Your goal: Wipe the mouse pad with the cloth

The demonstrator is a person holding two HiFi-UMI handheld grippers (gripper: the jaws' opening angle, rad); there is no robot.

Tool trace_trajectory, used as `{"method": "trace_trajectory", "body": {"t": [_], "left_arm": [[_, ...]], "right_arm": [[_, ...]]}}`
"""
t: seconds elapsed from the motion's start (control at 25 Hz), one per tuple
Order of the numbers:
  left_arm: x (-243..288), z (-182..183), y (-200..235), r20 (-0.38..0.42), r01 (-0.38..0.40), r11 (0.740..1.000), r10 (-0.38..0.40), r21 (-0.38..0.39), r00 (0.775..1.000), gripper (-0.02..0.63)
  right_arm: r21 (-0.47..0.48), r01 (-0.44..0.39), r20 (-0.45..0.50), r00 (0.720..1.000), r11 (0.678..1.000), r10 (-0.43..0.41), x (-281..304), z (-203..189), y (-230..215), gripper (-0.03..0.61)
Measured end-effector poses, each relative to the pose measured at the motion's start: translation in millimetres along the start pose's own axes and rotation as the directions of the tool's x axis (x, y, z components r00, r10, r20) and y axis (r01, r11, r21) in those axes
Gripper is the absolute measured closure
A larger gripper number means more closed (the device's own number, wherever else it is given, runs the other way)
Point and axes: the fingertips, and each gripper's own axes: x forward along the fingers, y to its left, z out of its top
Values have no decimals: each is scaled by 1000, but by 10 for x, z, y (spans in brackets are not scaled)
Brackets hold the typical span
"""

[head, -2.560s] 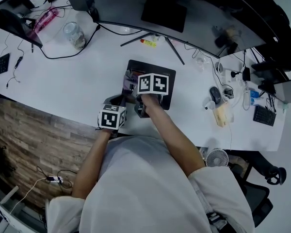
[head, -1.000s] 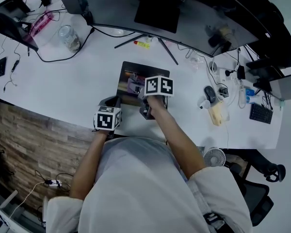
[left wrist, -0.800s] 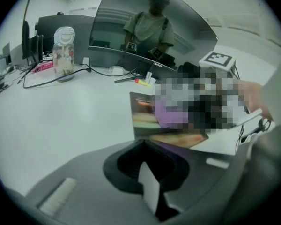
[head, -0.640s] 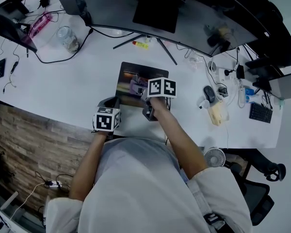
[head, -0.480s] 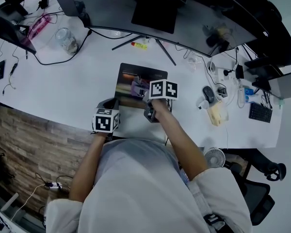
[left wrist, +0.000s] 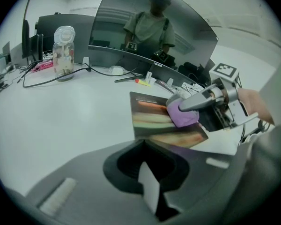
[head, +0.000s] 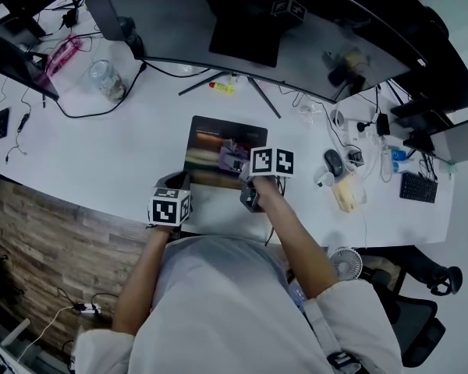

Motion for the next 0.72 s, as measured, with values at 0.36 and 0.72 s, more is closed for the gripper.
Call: {"method": "trace_trajectory", "body": {"t": [0.36, 0.72], "left_arm": [[4, 7, -3, 2, 0, 1000, 0, 0, 1000, 614], [6, 13, -2, 2, 3, 1000, -3, -3, 1000, 614]], "right_arm": [[3, 17, 12, 1000, 1000, -17, -190, 1, -210, 382], [25, 17, 17, 1000, 1000, -18, -327, 4, -374, 382]]}}
